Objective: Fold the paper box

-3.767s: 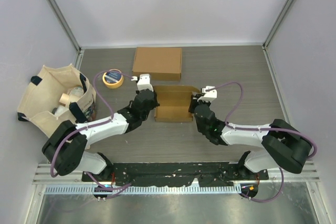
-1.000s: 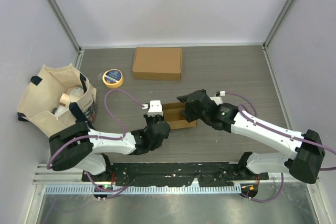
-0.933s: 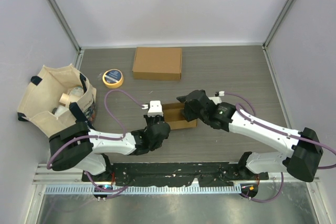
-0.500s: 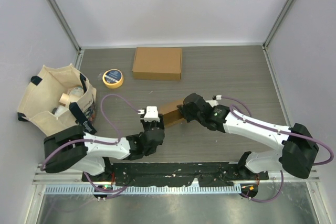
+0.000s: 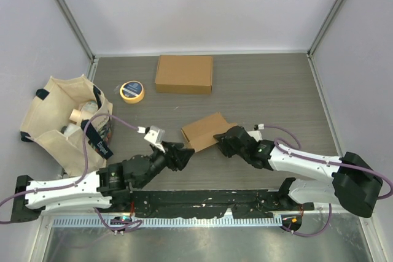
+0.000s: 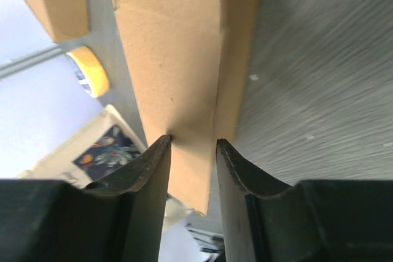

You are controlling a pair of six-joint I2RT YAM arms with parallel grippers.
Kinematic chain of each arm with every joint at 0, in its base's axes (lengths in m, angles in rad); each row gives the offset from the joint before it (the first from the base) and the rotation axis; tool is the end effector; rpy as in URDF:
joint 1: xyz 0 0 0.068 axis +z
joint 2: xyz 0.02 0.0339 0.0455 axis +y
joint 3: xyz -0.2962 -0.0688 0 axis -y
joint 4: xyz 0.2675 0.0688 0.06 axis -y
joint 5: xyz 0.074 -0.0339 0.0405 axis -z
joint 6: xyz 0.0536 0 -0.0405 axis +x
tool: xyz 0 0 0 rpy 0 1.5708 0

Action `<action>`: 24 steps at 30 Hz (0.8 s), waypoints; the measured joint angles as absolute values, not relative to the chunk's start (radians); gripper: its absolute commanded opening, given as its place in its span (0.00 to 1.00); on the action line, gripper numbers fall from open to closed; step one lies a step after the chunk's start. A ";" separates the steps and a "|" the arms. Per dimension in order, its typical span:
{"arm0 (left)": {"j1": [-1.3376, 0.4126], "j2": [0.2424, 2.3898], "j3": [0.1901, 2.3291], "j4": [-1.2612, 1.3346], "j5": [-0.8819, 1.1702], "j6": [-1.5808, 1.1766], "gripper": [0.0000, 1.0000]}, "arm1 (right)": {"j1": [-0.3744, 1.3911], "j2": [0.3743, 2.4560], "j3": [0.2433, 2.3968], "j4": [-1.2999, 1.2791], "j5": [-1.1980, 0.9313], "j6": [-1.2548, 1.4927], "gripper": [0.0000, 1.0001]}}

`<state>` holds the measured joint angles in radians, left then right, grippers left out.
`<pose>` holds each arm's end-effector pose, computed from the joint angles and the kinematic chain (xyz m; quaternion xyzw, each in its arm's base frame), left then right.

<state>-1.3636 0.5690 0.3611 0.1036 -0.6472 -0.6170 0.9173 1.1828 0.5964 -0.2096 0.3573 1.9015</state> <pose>0.0647 -0.1506 0.2644 0.0587 0.7335 -0.4010 0.5456 0.1674 0.1878 0.2009 0.4897 0.7713 0.3405 0.2221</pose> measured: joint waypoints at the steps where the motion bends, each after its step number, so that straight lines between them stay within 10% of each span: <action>1: -1.349 0.587 0.402 0.053 -0.617 -0.624 0.55 | 0.917 1.178 0.564 -0.183 0.352 1.884 0.44; 12: -0.962 1.148 0.623 0.106 -0.226 -0.711 0.20 | 0.917 1.037 0.460 -0.087 0.330 1.490 0.62; 24: -0.912 1.392 0.500 0.310 -0.039 -0.825 0.27 | 0.410 1.031 0.630 -0.128 -0.377 0.829 0.42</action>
<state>-0.9115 1.3922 0.4995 0.3103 -0.0387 -0.8249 0.4099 1.0309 0.6300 -0.1284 -0.3775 0.8291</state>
